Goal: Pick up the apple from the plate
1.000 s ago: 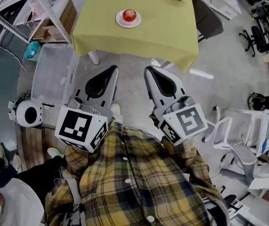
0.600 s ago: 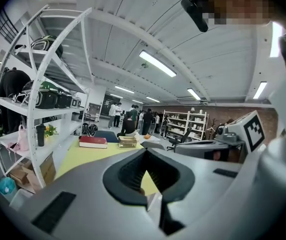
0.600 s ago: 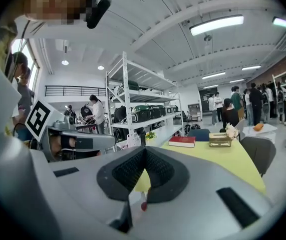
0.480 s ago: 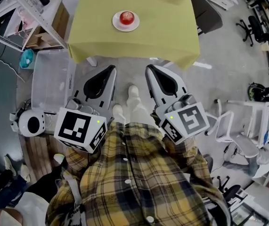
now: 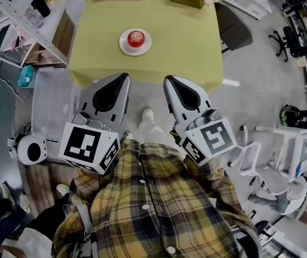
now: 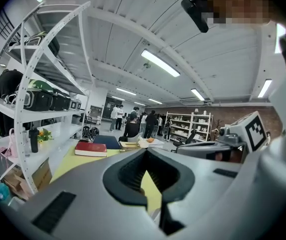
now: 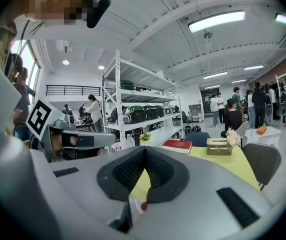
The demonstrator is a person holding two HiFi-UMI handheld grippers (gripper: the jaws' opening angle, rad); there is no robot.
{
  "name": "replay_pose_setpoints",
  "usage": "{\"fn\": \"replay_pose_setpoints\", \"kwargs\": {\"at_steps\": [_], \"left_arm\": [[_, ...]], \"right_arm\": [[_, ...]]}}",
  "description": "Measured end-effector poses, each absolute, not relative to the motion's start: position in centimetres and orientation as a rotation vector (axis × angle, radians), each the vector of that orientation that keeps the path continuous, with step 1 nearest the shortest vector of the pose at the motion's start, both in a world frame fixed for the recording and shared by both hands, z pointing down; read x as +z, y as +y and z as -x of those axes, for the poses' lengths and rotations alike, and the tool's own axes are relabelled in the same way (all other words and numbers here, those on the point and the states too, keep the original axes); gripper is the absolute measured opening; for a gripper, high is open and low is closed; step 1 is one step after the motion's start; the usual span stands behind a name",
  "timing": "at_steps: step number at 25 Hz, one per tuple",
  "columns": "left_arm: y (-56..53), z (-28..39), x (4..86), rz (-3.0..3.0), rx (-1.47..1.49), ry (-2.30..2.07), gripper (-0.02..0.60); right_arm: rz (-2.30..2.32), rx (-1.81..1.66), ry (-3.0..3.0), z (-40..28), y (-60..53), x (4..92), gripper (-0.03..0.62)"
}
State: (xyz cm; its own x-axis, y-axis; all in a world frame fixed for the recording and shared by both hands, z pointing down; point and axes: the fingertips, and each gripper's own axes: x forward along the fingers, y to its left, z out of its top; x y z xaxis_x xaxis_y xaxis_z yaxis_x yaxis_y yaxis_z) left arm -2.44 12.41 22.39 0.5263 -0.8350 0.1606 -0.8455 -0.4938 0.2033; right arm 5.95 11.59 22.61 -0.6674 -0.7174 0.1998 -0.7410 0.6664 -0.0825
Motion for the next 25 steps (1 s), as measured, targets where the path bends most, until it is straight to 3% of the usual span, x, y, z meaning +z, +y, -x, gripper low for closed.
{"fn": "replay_pose_setpoints", "kwargs": {"at_steps": [13, 25], "left_arm": [[3.2, -2.7, 22.4, -2.453, 0.059, -1.499, 0.006], [-1.9, 1.0, 23.6, -2.423, 0.084, -1.507, 0.006]], "right_arm": [[-1.091, 0.255, -2.772, -10.6, 2.1, 22.7, -0.003], [-1.066, 0.299, -2.77, -6.9, -3.0, 23.9, -0.003]]}}
